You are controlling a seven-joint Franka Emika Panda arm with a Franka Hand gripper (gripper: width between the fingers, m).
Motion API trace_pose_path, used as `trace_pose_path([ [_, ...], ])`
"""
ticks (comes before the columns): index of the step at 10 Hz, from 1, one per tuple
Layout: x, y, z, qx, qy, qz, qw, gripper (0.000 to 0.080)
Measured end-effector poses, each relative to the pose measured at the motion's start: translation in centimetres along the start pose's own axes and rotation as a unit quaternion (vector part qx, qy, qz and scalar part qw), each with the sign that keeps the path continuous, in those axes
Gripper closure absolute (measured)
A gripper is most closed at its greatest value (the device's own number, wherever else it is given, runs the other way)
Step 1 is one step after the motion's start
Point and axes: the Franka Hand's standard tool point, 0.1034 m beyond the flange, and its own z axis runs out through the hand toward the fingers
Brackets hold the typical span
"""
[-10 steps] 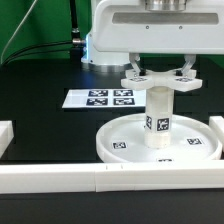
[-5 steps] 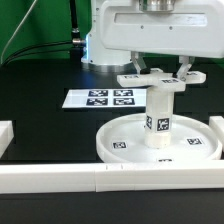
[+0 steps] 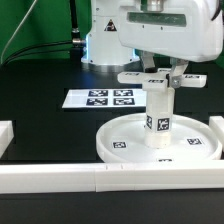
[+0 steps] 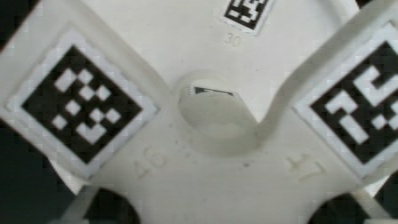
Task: Assemble round table
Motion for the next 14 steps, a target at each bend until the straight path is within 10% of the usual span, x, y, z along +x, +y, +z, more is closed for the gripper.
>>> trace_pose_path([
  [7, 0.2, 0.1, 0.0, 0.008, -0.022, 0.184, 0.983, 0.0353],
  [10, 0.0, 0.0, -0.7, 0.008, -0.026, 0.149, 0.988, 0.0172],
  [14, -0.2, -0.6, -2.6, 0.027, -0.032, 0.118, 0.992, 0.015],
])
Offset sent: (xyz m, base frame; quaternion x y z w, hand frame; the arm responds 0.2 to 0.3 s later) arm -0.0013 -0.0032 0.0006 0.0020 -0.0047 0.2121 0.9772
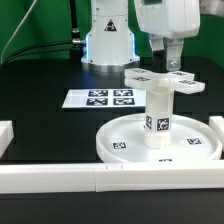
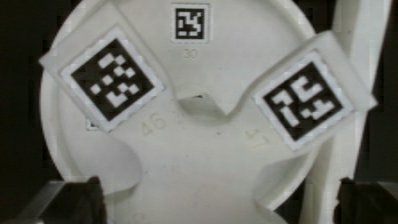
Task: Assemble round table
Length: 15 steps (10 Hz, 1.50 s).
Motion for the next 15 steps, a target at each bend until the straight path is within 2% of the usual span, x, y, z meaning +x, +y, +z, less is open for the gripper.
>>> trace_pose_path([
  [2, 0.0, 0.0, 0.1, -0.001, 0.0, -0.013, 1.0, 0.015],
  [4, -0.1, -0.1, -0.1, -0.023, -0.004, -0.164, 0.986, 0.015],
  [5, -0.4, -0.5, -0.5, -0.029, -0.006, -0.229, 0.973, 0.015],
  [10, -0.4, -0.6, -0.6, -0.028, -0.012, -0.387, 0.922, 0.015],
  [11, -0.4, -0.6, -0.6, -0.027, -0.013, -0.436, 0.899, 0.015],
  [12, -0.2, -0.6, -0.7, -0.035, -0.01, -0.523, 0.852, 0.015],
  [13, -0.2, -0.6, -0.8, -0.044, -0.009, -0.568, 0.822, 0.015],
  [14, -0.1, -0.9, -1.2, -0.053, -0.011, -0.644, 0.763, 0.015],
  [15, -0.1, -1.1, -1.2, -0.055, -0.011, -0.677, 0.734, 0.015],
])
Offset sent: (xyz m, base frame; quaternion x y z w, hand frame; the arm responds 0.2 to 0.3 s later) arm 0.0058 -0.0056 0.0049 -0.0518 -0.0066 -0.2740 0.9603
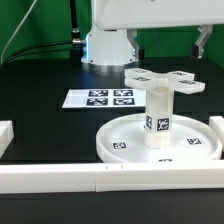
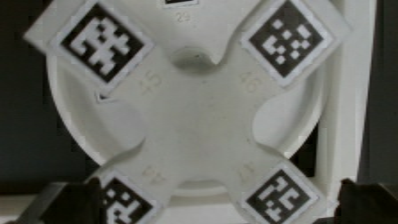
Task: Assemble round table
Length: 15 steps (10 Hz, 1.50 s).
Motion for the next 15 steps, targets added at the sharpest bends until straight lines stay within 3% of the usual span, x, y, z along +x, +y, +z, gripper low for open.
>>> trace_pose_path([
  [5, -0.07, 0.21, 0.1, -0.005, -0.002, -0.168, 0.986, 0.015],
  [6, 0.02, 0.18, 0.01, -0.02, -0.006, -0.237, 0.971, 0.015],
  [7, 0.21, 0.26, 0.02, -0.025, -0.011, -0.291, 0.956, 0.015],
  [13, 0.35, 0.75, 0.2, -0.024, -0.026, -0.455, 0.89, 0.015],
  [15, 0.15, 0.46, 0.58, -0.039, -0.013, -0.557, 0.83, 0.015],
])
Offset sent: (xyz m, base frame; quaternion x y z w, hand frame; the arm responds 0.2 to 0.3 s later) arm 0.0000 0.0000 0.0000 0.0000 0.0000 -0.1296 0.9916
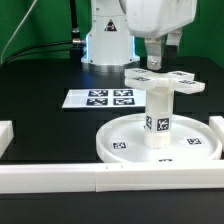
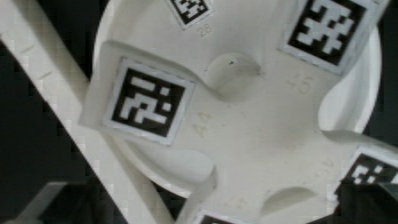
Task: Assemble round table
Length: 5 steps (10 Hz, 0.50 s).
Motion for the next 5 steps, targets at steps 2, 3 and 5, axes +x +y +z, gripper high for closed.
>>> trace_pose_path([
  [2, 0.19, -0.32, 0.28, -0.006, -0.004, -0.071, 0.997, 0.015],
  [3, -0.01, -0.23, 0.3, -0.006, -0.005, -0.104, 0.995, 0.015],
  [5, -0.29, -0.12, 0.35, -0.007, -0.01, -0.142, 0.99, 0.015],
])
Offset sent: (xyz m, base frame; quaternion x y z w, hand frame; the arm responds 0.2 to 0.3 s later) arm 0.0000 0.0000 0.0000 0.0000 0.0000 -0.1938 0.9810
